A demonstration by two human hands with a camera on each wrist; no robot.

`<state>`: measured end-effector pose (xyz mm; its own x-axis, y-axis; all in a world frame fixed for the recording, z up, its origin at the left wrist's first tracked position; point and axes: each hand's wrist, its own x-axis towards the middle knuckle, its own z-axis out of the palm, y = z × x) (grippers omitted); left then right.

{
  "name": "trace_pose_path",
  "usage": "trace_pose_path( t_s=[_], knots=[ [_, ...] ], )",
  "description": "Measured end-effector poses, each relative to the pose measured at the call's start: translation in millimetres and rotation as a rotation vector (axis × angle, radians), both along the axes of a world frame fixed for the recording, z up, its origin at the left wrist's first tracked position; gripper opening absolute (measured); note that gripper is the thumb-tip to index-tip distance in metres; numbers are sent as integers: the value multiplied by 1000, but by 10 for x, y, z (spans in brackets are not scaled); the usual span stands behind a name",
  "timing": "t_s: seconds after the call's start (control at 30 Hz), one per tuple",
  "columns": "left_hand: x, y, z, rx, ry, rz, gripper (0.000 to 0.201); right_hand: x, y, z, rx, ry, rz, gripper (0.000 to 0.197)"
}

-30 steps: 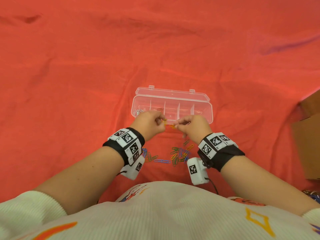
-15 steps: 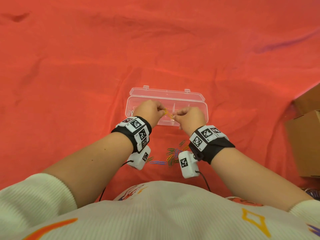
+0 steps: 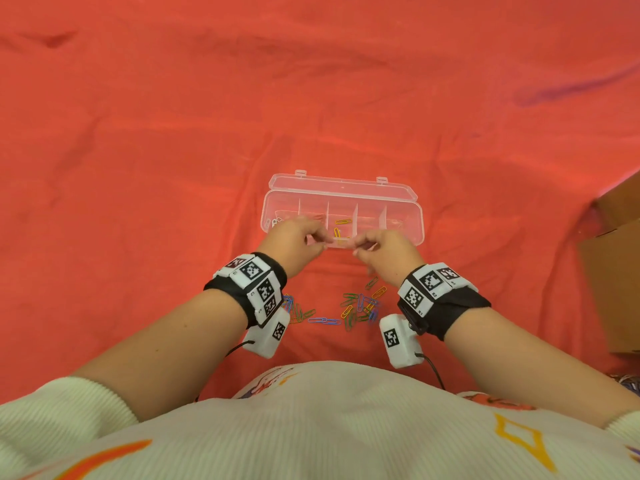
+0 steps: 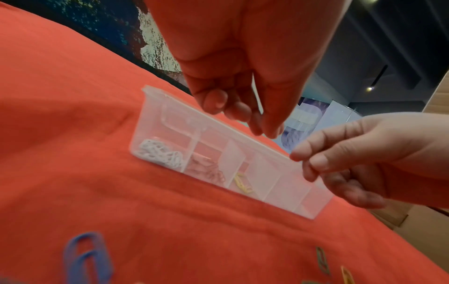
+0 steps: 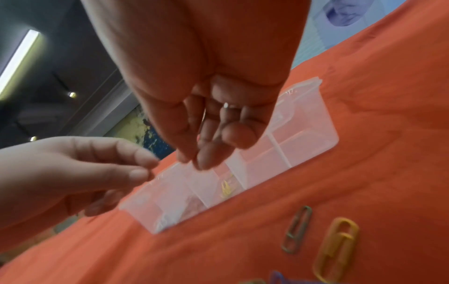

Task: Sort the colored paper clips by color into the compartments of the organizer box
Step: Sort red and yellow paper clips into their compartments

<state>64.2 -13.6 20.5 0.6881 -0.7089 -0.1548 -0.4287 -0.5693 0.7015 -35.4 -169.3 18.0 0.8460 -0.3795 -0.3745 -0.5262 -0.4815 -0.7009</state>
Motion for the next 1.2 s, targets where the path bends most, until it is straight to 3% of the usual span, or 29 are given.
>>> trace_pose_path(
  t_s=[0.2,0.37,0.53,0.8,0.9,1.07,1.2],
  knots=[
    [-133,538,-238,146,-9,-53,12,-270,135,-101,-70,282,422,23],
    [-285,838,-418,265,77,-66,12,-390,268,-227,-148,330,483,24],
    [-434,932,-526,276,92,62,19,-482,332,-353,-246,266,419,21],
    [-552,990,-590,312,86,73,12,-592,319,-426,-222,262,358,10],
    [-571,1006,-581,305,96,86,13,-641,256,-421,-202,182,250,7],
    [-533,1033,-578,238,141,245,6,-726,71,-463,-73,113,22,24],
    [-528,992,-583,229,125,238,16,-765,-48,-486,-27,110,-56,29]
  ],
)
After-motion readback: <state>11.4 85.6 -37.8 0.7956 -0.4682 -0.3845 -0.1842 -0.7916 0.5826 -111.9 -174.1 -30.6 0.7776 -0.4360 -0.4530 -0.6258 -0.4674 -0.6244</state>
